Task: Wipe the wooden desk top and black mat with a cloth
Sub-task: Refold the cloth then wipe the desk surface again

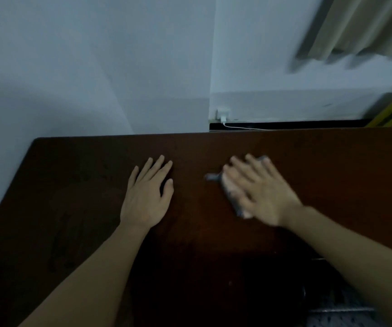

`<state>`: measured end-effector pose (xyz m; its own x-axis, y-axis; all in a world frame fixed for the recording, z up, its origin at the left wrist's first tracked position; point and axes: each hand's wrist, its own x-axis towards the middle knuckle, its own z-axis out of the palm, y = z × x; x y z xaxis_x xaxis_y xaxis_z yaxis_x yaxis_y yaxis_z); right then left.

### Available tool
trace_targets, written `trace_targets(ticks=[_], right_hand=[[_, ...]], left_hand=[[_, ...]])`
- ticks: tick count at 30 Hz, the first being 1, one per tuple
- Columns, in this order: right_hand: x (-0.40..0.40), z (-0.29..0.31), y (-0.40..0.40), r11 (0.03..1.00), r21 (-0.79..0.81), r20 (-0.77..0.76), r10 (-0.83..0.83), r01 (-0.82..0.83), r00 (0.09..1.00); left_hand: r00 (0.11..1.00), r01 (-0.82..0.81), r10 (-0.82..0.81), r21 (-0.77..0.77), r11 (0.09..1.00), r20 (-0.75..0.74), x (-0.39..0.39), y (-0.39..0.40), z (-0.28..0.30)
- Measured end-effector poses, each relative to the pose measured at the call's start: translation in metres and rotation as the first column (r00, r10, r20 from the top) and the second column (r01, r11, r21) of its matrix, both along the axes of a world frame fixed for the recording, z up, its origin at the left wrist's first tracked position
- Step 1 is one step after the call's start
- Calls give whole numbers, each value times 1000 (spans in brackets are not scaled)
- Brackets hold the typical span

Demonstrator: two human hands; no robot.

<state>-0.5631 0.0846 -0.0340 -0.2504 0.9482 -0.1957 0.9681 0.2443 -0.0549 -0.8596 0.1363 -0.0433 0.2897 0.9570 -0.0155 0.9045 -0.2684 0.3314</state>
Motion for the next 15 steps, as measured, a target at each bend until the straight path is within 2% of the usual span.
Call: trace_targets(ticks=[4,7,11,15], right_hand=[[16,-5,45,962,5,20,-275,275,961],[-24,-3,52,950,0,5,-312,312,950],[-86,4,3,994,-41,-6,-101,100,995],[-82,9,-65,985,-69,-75,154,-159,985]], left_hand=[[1000,-3,3,7,1000,-2,0,-1,-3],[1000,-3,2,20,1000,23,0,-3,-5],[1000,-3,2,22,1000,31,-1,1,-5],[1000,-13,12,22,1000,21,1,-2,-2]])
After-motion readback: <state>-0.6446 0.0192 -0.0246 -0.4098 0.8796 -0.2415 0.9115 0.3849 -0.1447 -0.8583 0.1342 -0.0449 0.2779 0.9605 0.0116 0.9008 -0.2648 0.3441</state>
